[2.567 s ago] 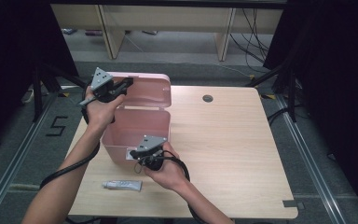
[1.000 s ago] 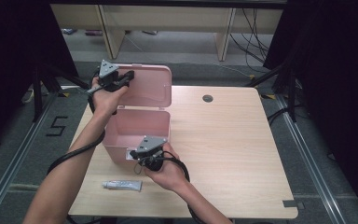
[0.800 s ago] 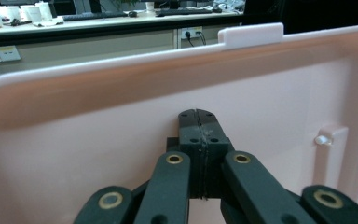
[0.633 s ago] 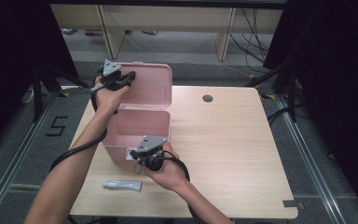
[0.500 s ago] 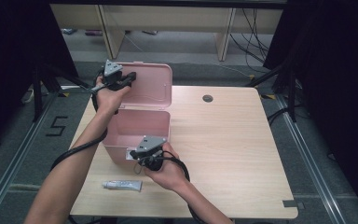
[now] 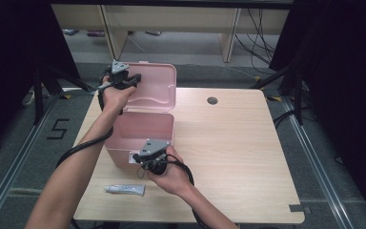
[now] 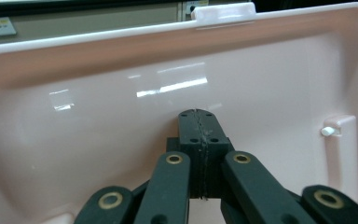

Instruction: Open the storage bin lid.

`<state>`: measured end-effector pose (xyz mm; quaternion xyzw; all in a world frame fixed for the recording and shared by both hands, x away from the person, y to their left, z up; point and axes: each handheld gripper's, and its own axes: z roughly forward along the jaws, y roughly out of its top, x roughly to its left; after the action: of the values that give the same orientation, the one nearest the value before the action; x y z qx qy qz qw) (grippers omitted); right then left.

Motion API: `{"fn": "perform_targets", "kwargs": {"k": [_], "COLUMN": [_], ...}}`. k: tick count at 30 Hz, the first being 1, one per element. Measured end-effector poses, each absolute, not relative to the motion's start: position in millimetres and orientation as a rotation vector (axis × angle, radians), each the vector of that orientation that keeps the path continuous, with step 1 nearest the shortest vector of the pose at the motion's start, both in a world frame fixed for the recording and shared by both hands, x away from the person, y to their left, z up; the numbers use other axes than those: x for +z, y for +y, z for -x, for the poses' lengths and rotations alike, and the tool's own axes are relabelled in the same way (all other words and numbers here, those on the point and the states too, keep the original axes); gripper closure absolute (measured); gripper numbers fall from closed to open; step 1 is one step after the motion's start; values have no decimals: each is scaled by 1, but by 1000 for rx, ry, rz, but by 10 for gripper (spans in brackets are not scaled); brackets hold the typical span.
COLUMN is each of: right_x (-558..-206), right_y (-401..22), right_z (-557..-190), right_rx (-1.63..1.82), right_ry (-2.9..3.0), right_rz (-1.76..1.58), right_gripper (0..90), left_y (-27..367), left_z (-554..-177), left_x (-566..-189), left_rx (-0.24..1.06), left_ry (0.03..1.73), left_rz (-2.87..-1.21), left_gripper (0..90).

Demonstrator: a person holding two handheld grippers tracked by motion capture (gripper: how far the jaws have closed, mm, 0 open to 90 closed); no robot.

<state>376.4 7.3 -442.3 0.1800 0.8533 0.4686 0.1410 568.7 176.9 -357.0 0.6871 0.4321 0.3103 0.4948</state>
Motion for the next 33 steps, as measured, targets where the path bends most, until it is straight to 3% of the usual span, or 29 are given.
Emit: {"fn": "perform_targets", "kwargs": {"k": [20,33], "right_x": [-441,-440], "right_y": [7,7], "right_z": [-377,-377], "right_rx": [1354,1346], "right_ry": [2483,2508], "right_rz": [-531,-550], "right_gripper": [900,900], "left_y": [184,215], "left_z": [-560,-497], "left_x": [-360,-356], "left_rx": [739,708], "left_ry": [1044,1008], "left_rz": [-1697,-1651], "left_gripper": [862,716]}}
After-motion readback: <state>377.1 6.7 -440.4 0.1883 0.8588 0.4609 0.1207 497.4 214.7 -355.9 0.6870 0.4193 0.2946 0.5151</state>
